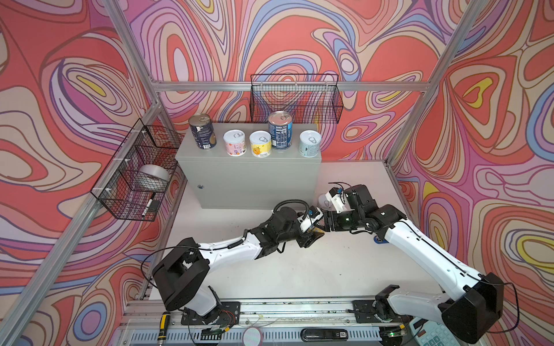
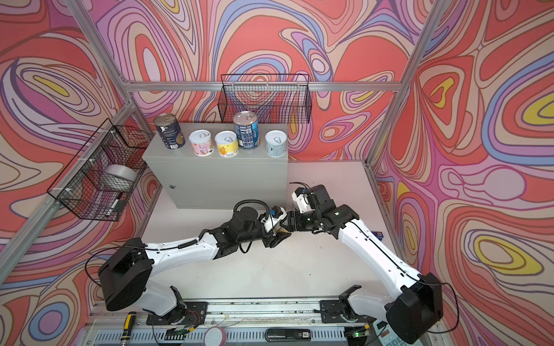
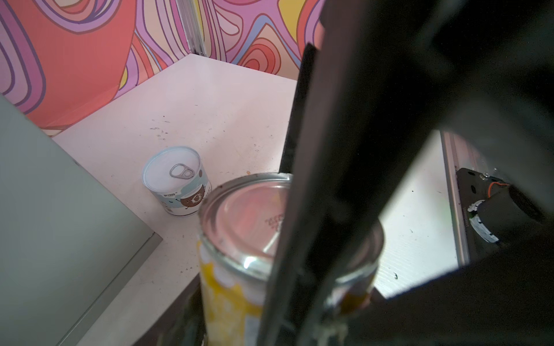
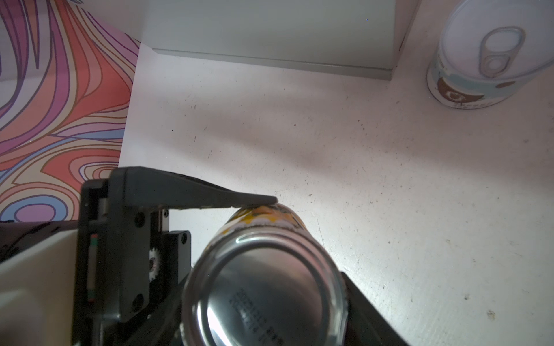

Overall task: Place and organize the canned foods onto the counter
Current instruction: 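Close the left gripper on the can held by the right gripper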

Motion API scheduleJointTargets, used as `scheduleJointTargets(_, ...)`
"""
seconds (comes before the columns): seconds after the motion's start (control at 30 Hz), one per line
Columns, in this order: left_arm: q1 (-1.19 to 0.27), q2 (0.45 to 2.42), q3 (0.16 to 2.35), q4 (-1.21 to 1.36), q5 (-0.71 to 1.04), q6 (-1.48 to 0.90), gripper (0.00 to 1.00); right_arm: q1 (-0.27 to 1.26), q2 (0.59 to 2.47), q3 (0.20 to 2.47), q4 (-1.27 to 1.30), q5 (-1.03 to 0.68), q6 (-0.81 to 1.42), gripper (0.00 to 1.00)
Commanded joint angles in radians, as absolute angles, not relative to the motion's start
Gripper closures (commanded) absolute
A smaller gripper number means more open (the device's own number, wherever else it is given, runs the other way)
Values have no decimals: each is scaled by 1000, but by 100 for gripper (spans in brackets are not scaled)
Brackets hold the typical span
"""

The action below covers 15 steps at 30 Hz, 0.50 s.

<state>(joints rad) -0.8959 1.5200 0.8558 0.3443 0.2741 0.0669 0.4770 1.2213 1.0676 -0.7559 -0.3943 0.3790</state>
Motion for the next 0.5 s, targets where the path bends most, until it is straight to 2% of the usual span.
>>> scheduleJointTargets(0.0, -893, 1480, 845, 382, 244, 93, 49, 482, 1222, 1103, -742, -414, 356, 57)
scheduleJointTargets(0.47, -889, 1439, 815, 388, 177, 49, 51, 482, 1236, 1127, -758, -386, 361, 41)
